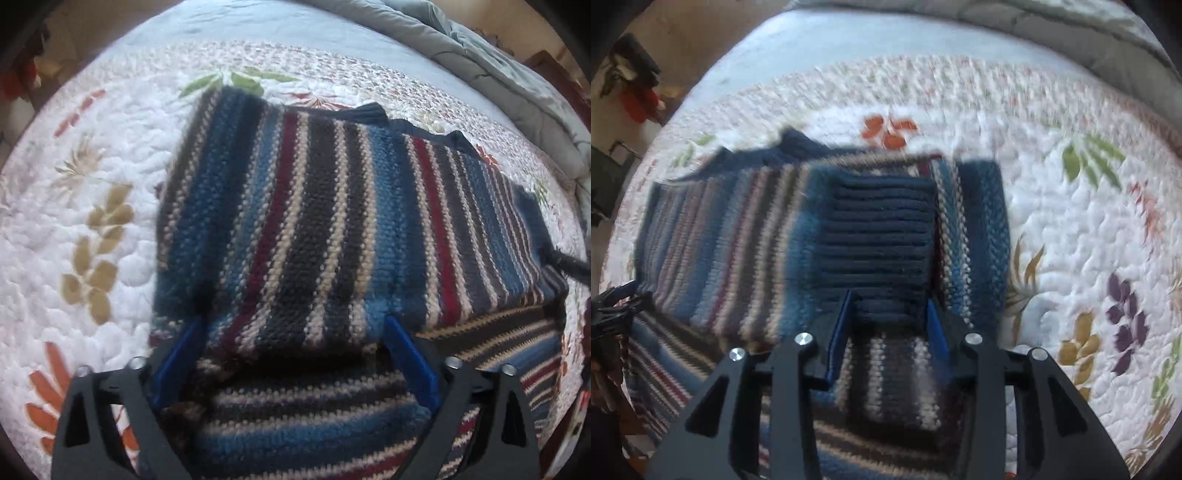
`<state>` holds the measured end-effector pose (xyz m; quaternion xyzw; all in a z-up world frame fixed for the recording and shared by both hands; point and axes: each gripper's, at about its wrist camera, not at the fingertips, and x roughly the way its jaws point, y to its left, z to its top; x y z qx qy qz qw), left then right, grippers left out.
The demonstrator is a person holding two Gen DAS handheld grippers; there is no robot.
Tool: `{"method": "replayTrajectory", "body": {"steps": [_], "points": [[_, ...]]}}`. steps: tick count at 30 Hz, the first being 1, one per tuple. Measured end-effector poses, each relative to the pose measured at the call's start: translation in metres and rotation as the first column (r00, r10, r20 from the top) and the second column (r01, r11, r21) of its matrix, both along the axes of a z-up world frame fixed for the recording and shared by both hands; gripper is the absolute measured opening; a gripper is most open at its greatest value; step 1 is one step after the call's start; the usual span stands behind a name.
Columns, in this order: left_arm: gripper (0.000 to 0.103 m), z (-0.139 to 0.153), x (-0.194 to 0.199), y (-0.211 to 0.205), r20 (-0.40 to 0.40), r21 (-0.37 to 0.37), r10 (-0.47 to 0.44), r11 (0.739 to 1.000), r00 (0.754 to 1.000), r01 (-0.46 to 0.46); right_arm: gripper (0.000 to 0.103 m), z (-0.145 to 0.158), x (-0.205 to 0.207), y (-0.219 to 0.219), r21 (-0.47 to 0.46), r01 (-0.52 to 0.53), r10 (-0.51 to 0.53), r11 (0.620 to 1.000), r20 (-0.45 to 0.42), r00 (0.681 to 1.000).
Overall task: Fold small clothes
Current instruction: 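Grasp the ribbed hem with both tools and lift it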
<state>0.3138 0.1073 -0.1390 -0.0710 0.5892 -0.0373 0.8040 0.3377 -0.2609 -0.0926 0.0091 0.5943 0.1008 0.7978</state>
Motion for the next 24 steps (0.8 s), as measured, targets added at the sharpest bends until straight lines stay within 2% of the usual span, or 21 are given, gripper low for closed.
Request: {"method": "replayTrajectory", "body": {"steps": [4, 6, 7, 10, 12, 14, 20, 24], "points": [[0.099, 0.011, -0.003, 0.002, -0.004, -0.01, 0.033, 0.999, 0.999, -0.033, 0.04, 0.005, -0.002, -0.008, 0.038, 0.037, -0.037, 0.999, -0.004, 0.999], [0.099, 0.022, -0.015, 0.008, -0.004, -0.041, 0.048, 0.998, 0.999, -0.048, 0.048, 0.021, -0.014, -0.022, 0.103, 0.075, -0.075, 0.992, 0.003, 0.997], [0.099, 0.029, -0.025, 0.012, 0.0, -0.061, 0.052, 0.997, 0.999, -0.052, 0.048, 0.028, -0.022, -0.025, 0.13, 0.075, -0.077, 0.989, 0.008, 0.997], [0.099, 0.041, -0.054, 0.022, 0.008, -0.054, 0.048, 0.997, 0.999, -0.047, 0.051, 0.045, -0.068, -0.033, 0.162, 0.044, -0.047, 0.986, 0.018, 0.999], [0.099, 0.046, -0.079, 0.03, 0.008, -0.03, 0.04, 0.999, 0.999, -0.039, 0.055, 0.045, -0.1, -0.038, 0.156, 0.026, -0.026, 0.987, -0.002, 1.0], [0.099, 0.05, -0.106, 0.042, 0.003, 0.007, 0.044, 0.999, 0.999, -0.044, 0.059, 0.041, -0.136, -0.044, 0.144, 0.011, -0.008, 0.989, -0.021, 1.0], [0.099, 0.052, -0.179, 0.07, -0.041, 0.062, 0.057, 0.997, 0.998, -0.055, 0.06, 0.019, -0.227, -0.062, 0.1, 0.035, -0.028, 0.994, -0.072, 0.997], [0.099, 0.044, -0.215, 0.071, -0.074, 0.081, 0.048, 0.996, 0.996, -0.042, 0.063, 0.013, -0.273, -0.063, 0.131, 0.042, -0.03, 0.99, -0.094, 0.995]]}}
